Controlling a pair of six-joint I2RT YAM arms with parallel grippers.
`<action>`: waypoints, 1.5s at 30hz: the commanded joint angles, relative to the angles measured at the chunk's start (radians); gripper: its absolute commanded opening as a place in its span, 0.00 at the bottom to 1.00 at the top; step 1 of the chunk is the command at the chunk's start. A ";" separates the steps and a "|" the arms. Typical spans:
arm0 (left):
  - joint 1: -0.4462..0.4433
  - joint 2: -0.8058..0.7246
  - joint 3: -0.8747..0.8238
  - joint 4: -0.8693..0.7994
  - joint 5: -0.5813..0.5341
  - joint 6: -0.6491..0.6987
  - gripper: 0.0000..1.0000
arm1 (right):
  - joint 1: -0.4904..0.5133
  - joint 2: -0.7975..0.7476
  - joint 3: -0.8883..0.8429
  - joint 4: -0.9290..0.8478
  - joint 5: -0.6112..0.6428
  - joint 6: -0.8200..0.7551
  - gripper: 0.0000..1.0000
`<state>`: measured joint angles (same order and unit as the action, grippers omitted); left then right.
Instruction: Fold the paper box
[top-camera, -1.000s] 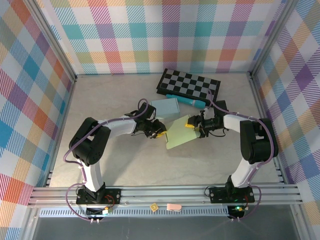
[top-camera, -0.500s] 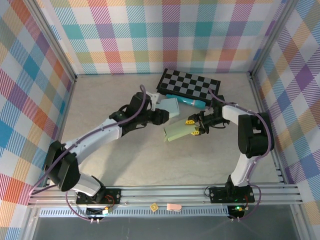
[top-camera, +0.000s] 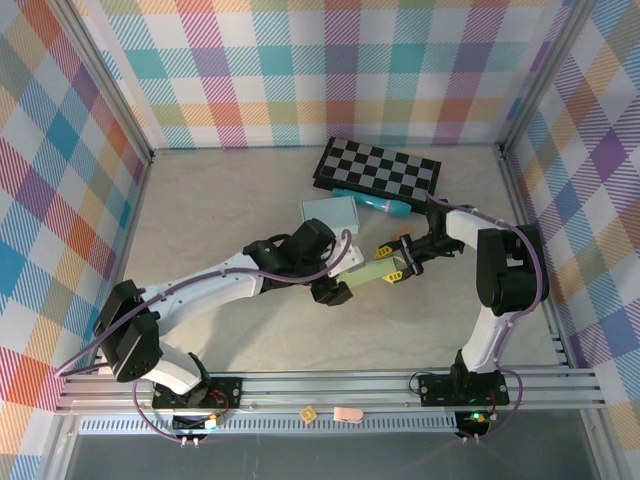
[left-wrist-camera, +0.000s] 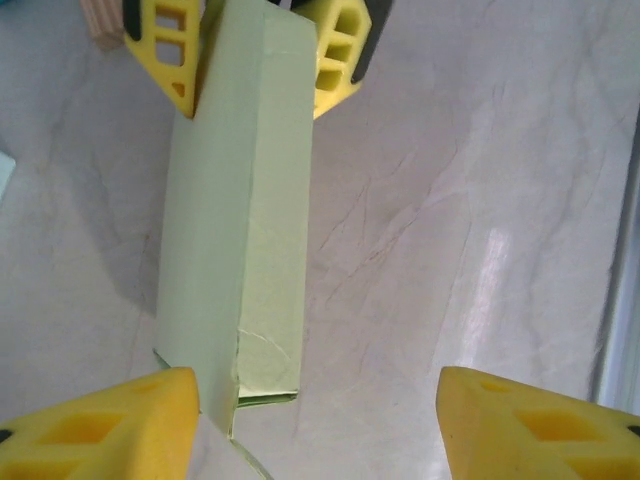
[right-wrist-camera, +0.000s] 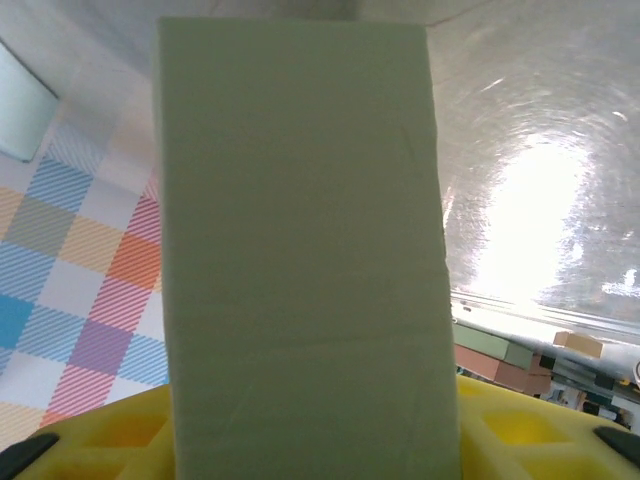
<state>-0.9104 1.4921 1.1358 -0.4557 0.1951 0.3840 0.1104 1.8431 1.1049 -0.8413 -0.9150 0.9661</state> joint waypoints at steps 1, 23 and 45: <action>-0.007 0.040 0.014 -0.038 -0.050 0.120 0.66 | -0.006 -0.002 0.004 -0.042 0.013 0.070 0.51; -0.001 0.225 0.051 0.108 -0.108 0.058 0.65 | -0.006 -0.023 -0.016 0.051 0.005 0.230 0.54; 0.102 0.252 0.107 0.000 0.063 0.096 0.51 | -0.030 -0.158 0.250 -0.142 0.243 -0.058 0.75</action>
<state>-0.8154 1.7401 1.2163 -0.4164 0.2241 0.4519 0.0914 1.7588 1.3170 -0.9169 -0.7444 1.0008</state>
